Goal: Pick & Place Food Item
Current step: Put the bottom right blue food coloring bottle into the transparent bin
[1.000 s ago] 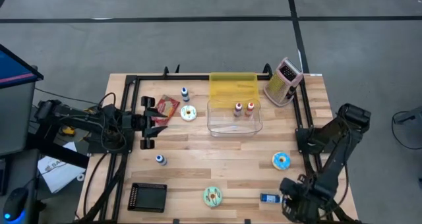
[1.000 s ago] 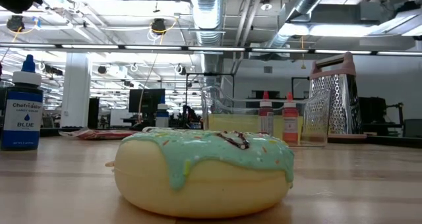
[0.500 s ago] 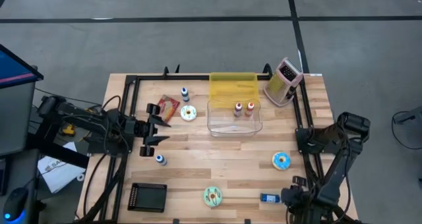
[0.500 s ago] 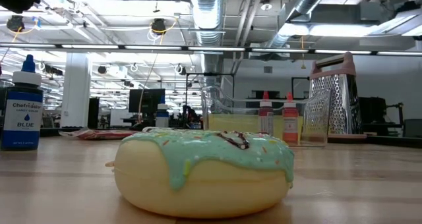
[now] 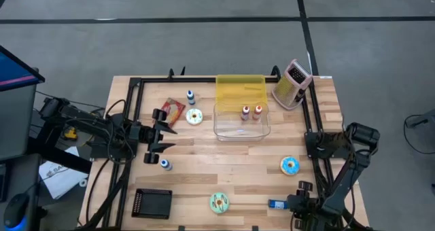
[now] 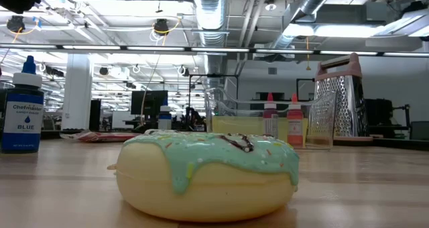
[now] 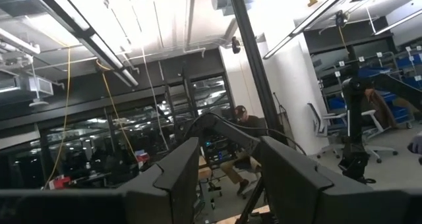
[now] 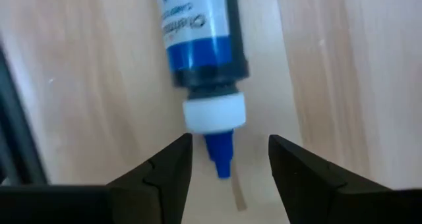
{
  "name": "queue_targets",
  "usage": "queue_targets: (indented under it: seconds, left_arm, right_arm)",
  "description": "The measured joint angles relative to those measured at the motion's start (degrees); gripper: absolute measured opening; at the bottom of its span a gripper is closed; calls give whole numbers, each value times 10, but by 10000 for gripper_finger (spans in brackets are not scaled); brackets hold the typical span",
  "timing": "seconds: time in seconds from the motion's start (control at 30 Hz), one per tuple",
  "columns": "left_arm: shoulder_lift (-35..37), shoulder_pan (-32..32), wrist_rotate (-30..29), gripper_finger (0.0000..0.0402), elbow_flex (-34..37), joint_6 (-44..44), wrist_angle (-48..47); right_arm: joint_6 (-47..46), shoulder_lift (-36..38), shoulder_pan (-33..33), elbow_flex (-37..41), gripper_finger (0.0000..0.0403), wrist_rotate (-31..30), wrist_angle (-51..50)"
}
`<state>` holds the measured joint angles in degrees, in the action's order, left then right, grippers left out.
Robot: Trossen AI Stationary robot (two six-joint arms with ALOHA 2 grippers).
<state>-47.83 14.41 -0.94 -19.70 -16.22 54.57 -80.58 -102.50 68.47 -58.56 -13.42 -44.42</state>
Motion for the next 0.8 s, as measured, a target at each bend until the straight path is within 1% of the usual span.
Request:
queue_targets:
  seconds: [0.1,0.2,0.43,0.5,0.63,0.8]
  left_arm:
    - [0,0,8,156,0,2,0]
    - [0,5,8,156,0,2,0]
    - [0,7,8,155,0,2,0]
    - [0,7,8,155,0,2,0]
    - [0,7,8,154,0,4,0]
    - [0,7,8,154,0,5,0]
  right_arm:
    - [0,-4,-4,0,169,2,8]
    - [1,-4,-4,0,141,9,8]
    - [2,-3,-14,0,46,16,17]
    - [2,0,-18,-3,24,16,15]
    - [15,1,-35,-18,24,16,6]
    - [15,1,-70,-45,38,15,-15]
